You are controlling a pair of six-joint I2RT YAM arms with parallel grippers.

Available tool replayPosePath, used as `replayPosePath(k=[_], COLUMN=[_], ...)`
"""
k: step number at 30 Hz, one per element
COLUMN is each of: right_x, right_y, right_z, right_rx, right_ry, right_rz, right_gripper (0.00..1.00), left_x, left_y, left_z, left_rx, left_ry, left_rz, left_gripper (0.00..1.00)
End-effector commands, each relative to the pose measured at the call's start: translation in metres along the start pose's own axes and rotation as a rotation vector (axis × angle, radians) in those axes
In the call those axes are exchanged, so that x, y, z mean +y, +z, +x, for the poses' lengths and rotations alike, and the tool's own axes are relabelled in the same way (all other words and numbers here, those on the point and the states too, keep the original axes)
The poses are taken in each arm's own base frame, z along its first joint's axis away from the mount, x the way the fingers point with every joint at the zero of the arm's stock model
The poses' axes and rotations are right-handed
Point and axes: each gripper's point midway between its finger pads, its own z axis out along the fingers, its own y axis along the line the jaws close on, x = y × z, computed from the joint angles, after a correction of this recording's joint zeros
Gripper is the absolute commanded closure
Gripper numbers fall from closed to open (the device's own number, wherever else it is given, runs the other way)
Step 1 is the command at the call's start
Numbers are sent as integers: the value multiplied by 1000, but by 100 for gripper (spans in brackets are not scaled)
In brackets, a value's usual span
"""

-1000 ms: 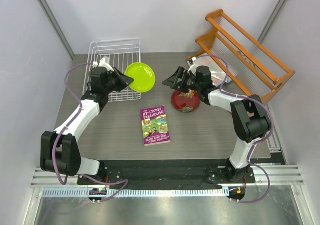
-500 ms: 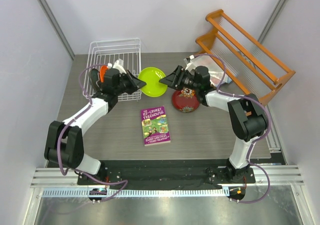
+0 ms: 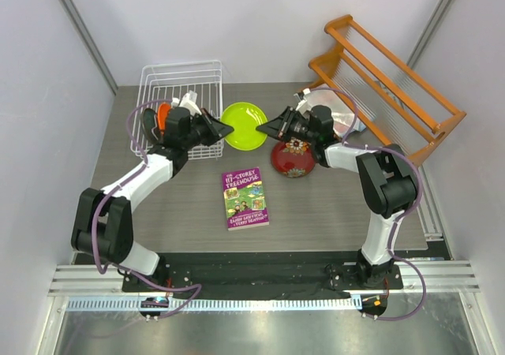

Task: Unload the plates from the dish rack

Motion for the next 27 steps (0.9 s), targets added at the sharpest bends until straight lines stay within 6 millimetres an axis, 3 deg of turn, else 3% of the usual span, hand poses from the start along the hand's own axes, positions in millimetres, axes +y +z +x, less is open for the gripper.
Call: replayPosePath(k=[1,3,4,5,6,7,8,9,10,11,13,14,16,19,21,27], right_x=[37,35,32,20,20,16,-1,-8,-4,-28,-35,-55,-63,-91,-100,-122], right_y=[3,-1,-1,-4,-8,-12,-19,-26,-35,-50,-72,-92,-116,-149,-161,-170], right_z=[4,3,-1,0,-4,-7,-11,-16,-23,-29,-42,-47,-55,-48,-48,-34], right_rx=[13,-3,-20,-14,-26,-40,-58,-77,-99,-126,-163,-182,-205,-174,-179,-146], right_ry=[-82,-90,-95,-78,-119,-129,-112,-122,-173,-157,-208,-190,-214,-174,-180,-145], right_rz=[-124,-104,-81,-28,-3,34,121,170,201,318,413,533,623,772,825,879], right_gripper=[99,99,99,99,99,99,99,99,99,99,99,99,99,99,99,99], left_x=[-34,-34,-34,-33,-30,-28,-23,-19,-14,-5,8,15,34,53,63,88], left_y=[5,5,4,4,4,3,1,-1,-3,-6,-16,-21,-37,-57,-68,-79], left_z=[-1,0,0,0,-2,-4,-3,-9,-12,-13,-31,-36,-55,-76,-86,-100], left_rx=[12,12,12,12,1,-4,-2,-32,-41,-41,-121,-136,-212,-279,-300,-318], left_ry=[47,55,58,66,73,83,95,111,127,157,197,238,283,365,410,467], left_rz=[125,126,128,119,103,88,61,24,-6,-59,-165,-216,-362,-524,-606,-757], left_gripper=[100,95,84,66,40,31,20,5,1,1,0,1,1,1,1,0])
